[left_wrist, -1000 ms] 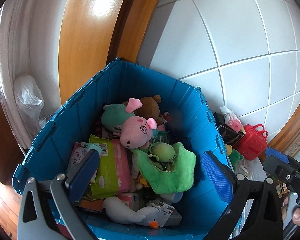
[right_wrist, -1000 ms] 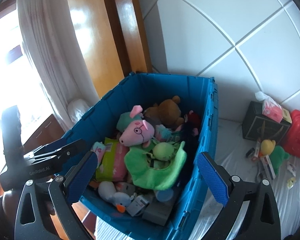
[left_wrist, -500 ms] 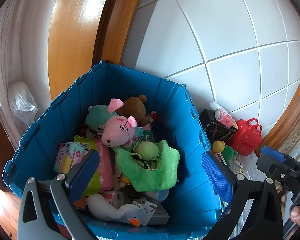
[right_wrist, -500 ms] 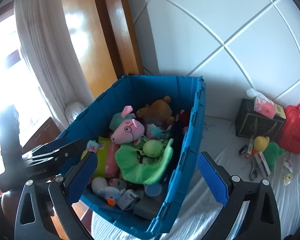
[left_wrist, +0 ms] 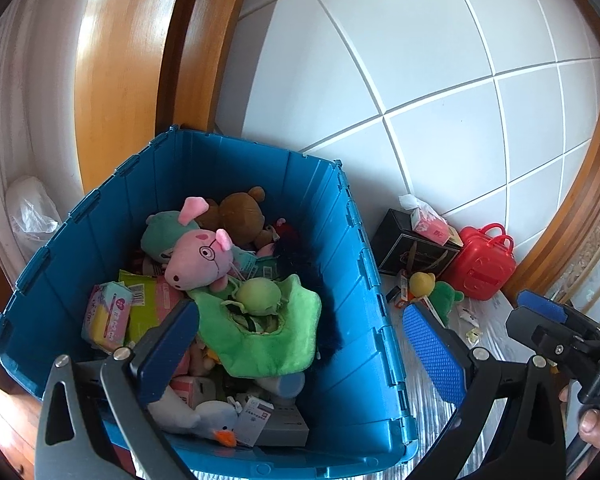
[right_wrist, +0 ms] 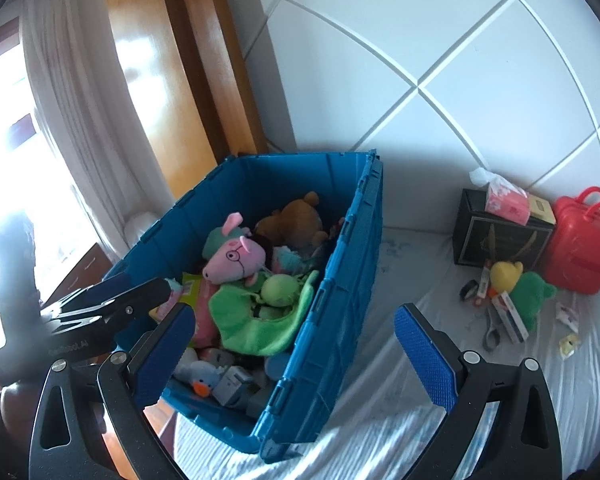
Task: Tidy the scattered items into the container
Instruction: 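Withdraw both grippers from the crate back toward the items on the bed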
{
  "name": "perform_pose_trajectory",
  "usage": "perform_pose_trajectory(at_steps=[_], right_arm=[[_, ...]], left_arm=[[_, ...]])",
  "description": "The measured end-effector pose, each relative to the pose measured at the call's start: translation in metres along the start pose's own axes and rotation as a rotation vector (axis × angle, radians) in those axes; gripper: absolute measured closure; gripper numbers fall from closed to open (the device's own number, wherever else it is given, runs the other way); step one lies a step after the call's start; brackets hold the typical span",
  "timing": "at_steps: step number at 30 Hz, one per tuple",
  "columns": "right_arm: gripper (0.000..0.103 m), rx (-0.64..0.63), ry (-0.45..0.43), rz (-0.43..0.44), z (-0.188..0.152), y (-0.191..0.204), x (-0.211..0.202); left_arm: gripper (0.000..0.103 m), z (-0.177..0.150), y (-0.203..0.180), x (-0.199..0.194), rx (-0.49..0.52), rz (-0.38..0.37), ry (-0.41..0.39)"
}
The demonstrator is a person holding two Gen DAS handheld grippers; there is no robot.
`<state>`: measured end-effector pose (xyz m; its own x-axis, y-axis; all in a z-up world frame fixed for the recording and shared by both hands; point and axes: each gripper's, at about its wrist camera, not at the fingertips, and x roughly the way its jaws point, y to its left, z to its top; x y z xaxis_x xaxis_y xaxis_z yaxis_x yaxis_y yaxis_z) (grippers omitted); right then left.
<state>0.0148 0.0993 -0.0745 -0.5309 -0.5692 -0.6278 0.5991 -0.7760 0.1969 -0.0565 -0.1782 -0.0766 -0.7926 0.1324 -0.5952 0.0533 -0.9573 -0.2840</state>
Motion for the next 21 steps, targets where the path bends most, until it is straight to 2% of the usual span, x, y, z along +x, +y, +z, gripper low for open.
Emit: perform_pose_trajectory(at_steps=[21], right_arm=[[0.002,0.064,-0.023,-0.036,-0.003,-0.096,-0.041]], left_arm=[[0.0,-0.005,-0.102,0.026,0.064,-0.023,0.017]])
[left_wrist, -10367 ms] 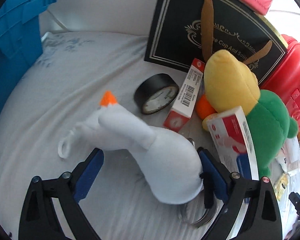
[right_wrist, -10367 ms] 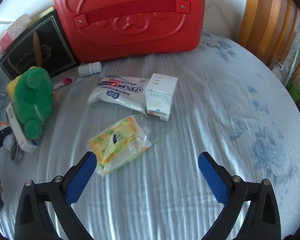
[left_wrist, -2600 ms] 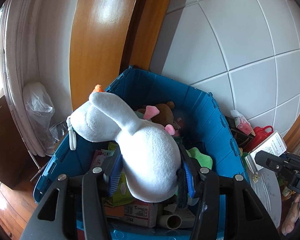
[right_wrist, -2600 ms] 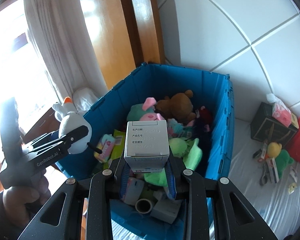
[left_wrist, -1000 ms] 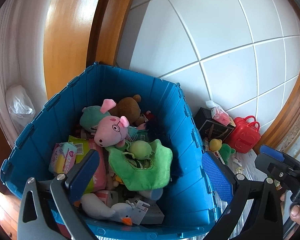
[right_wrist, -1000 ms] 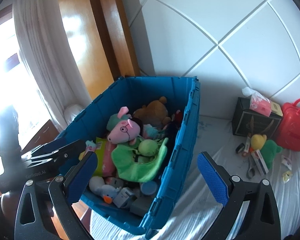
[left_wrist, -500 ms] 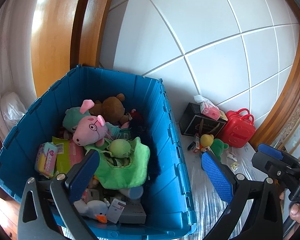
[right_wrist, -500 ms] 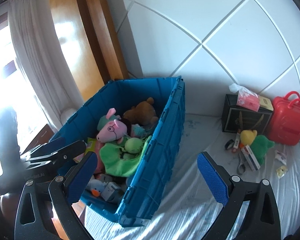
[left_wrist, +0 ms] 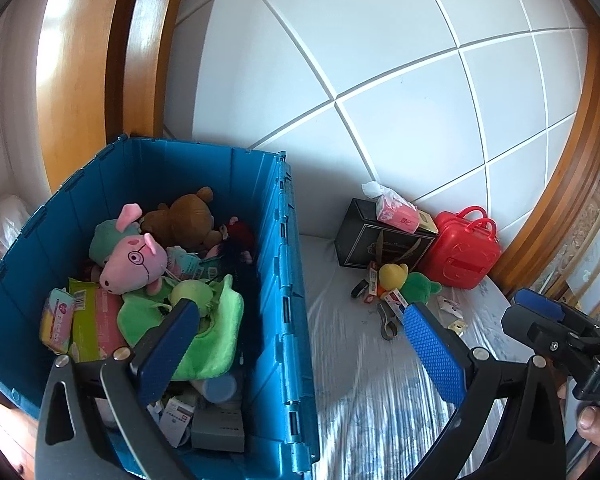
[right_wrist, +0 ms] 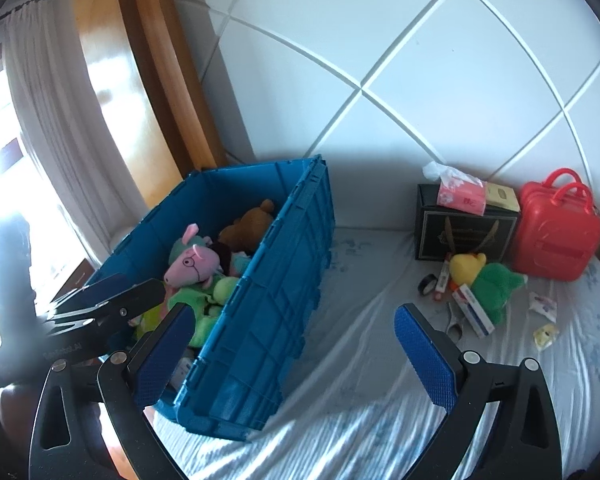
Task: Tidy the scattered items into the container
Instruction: 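Withdraw both grippers from the crate back toward the items on the bed, then grasp the silver metal clip with the left gripper while the right grasps the wet-wipes packet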
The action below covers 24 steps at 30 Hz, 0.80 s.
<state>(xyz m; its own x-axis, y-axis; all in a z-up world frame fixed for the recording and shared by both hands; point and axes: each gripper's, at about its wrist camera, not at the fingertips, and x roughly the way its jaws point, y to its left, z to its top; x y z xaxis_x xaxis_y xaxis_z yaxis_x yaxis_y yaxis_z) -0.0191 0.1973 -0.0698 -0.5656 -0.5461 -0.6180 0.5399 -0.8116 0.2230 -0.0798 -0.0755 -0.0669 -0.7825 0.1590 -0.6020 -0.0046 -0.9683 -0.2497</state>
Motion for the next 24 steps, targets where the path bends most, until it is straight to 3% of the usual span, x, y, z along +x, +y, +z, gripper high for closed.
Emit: perform_pose_trajectory(at_steps=[14,24], right_arm=[[0.002,0.014,-0.002,-0.029,-0.006,-0.083,-0.019],[0.002,0.068,0.03,-0.107,-0.042,-0.171,-0.018]], left_arm=[[0.0,-0.01,-0.071,0.035,0.014,0.006,0.033],[0.0,-0.041,-0.114,0.084,0.03,0.028,0.101]])
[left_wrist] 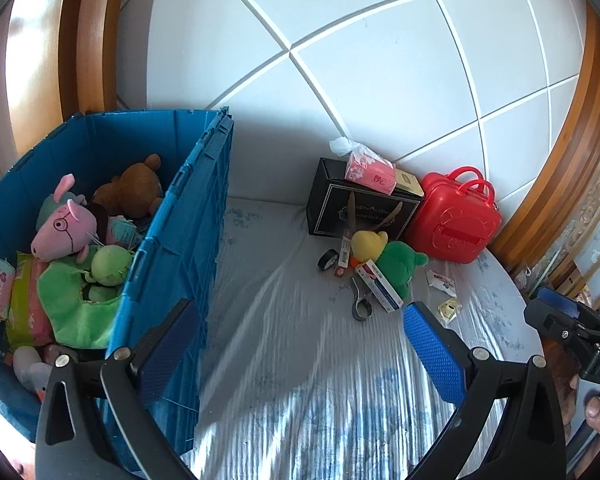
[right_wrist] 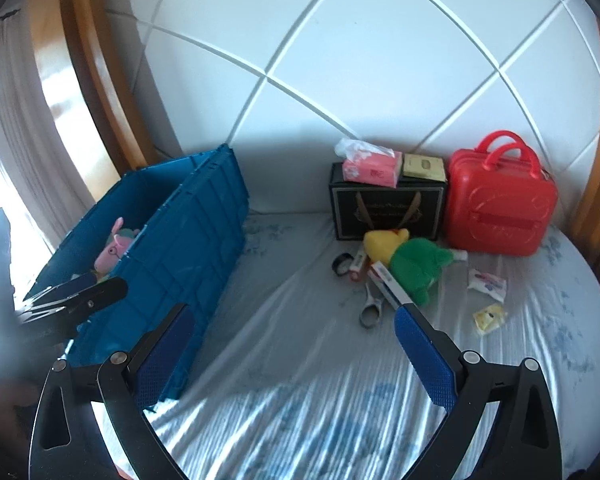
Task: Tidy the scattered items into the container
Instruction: 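Grasp the silver metal clip with the left gripper while the right grasps the wet-wipes packet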
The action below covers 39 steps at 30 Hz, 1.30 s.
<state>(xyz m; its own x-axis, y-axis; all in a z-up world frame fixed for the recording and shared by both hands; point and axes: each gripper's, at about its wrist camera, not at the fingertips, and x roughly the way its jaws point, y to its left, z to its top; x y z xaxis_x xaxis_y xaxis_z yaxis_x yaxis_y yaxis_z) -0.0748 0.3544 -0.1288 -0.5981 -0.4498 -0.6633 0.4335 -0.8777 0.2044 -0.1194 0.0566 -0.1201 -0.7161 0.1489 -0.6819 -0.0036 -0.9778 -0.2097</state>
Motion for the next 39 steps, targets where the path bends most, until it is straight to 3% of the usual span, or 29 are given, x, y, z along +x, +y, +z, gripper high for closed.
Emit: perform_pose_trajectory(at_steps=[12,23,33,39], right_arm=[[0.002,0.081,0.068,-0.118,-0.055,-0.125,0.038],[0.002,0.168,0.16,-0.231,-0.102,-0.242,0.102],[0.002,0.261,0.21,-0.305,-0.106,-0.34,0.199],[0.002,0.282,0.231,-0.316,-0.11,-0.367,0.246]], left_arm=[[0.0,-0.037,-0.07,0.107,0.071,-0.03,0.135],[0.0,-0.062,-0.134,0.232,0.177,-0.029,0.196],[0.0,-0.085,-0.146,0.353,0.224,0.021,0.237],[0.0,-0.085,-0.143,0.389,0.228,0.051,0.216]])
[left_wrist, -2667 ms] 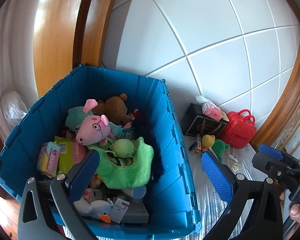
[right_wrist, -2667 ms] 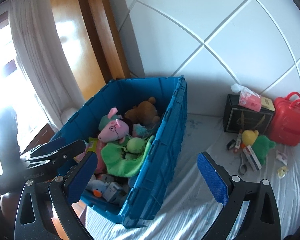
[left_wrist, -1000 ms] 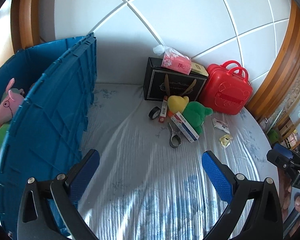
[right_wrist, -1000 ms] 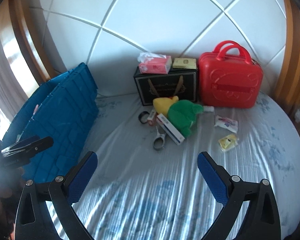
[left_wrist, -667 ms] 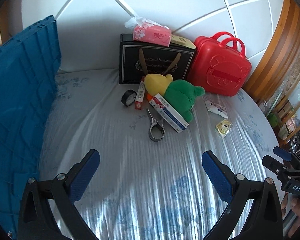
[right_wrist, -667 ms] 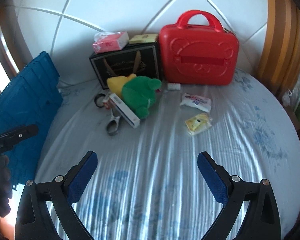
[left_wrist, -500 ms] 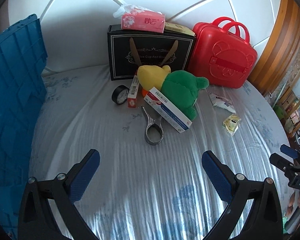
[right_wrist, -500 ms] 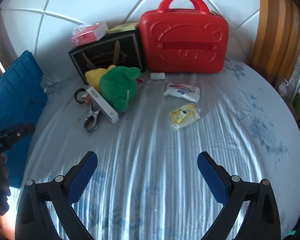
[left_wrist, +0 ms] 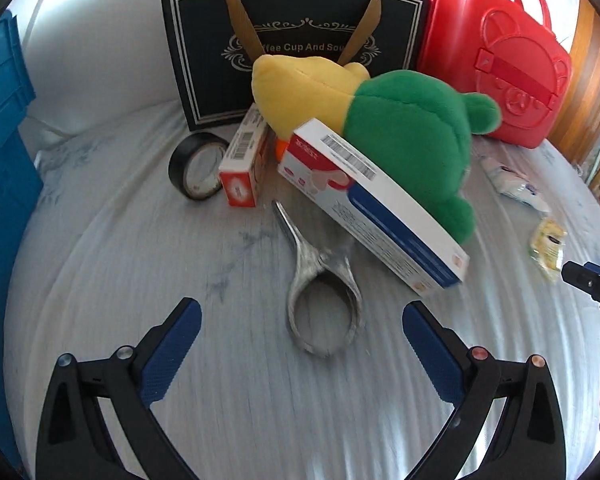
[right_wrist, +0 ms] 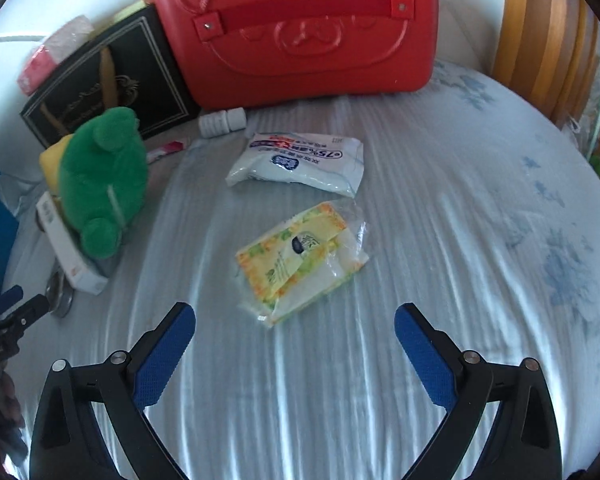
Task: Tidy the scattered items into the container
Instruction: 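Grasp the silver metal clip with the left gripper while the right grasps the wet-wipes packet, then lift and carry the metal clip with the left gripper while the right carries the wipes packet toward the crate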
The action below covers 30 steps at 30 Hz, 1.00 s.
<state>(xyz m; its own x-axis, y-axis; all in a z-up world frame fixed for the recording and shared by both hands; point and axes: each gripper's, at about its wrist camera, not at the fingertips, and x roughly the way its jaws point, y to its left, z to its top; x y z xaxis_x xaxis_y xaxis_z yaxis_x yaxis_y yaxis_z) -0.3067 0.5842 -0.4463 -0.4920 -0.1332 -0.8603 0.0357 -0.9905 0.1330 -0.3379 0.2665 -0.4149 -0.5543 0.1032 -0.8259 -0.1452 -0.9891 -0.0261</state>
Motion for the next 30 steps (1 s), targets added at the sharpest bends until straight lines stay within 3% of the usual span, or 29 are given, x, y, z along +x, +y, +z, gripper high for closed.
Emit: perform_pose_trajectory(at_steps=[10,14,15,16,17,19,20,25,30], right_arm=[[0.001,-0.055,-0.006,-0.051,0.014,0.0,0.033],[0.002,-0.091,-0.01,-0.068,0.016,0.007,0.038],[0.012,-0.11,-0.015,-0.083,0.015,0.009,0.038],[0.028,-0.129,-0.024,-0.092,0.014,0.012,0.036],[0.037,-0.143,-0.03,-0.089,0.014,0.014,0.034],[0.086,-0.156,-0.029,-0.07,0.014,0.018,0.031],[0.093,-0.151,-0.023,-0.063,0.014,0.018,0.03],[0.093,-0.083,-0.007,-0.03,0.003,0.008,0.019],[0.093,-0.024,0.012,0.0,-0.015,-0.002,-0.004]], left_arm=[[0.001,0.002,-0.011,0.03,0.014,0.043,0.015],[0.022,0.0,-0.012,0.035,-0.008,0.037,0.024],[0.037,-0.001,-0.013,0.033,-0.012,0.029,0.014],[0.055,-0.002,-0.014,0.031,-0.011,0.024,0.008],[0.058,-0.003,-0.016,0.029,-0.009,0.023,0.007],[0.058,-0.008,-0.015,0.026,-0.028,0.011,0.007],[0.058,-0.012,-0.012,0.023,-0.045,0.001,0.004],[0.058,-0.031,-0.005,0.004,-0.083,-0.007,0.004],[0.059,-0.046,-0.012,-0.028,-0.056,-0.018,-0.001]])
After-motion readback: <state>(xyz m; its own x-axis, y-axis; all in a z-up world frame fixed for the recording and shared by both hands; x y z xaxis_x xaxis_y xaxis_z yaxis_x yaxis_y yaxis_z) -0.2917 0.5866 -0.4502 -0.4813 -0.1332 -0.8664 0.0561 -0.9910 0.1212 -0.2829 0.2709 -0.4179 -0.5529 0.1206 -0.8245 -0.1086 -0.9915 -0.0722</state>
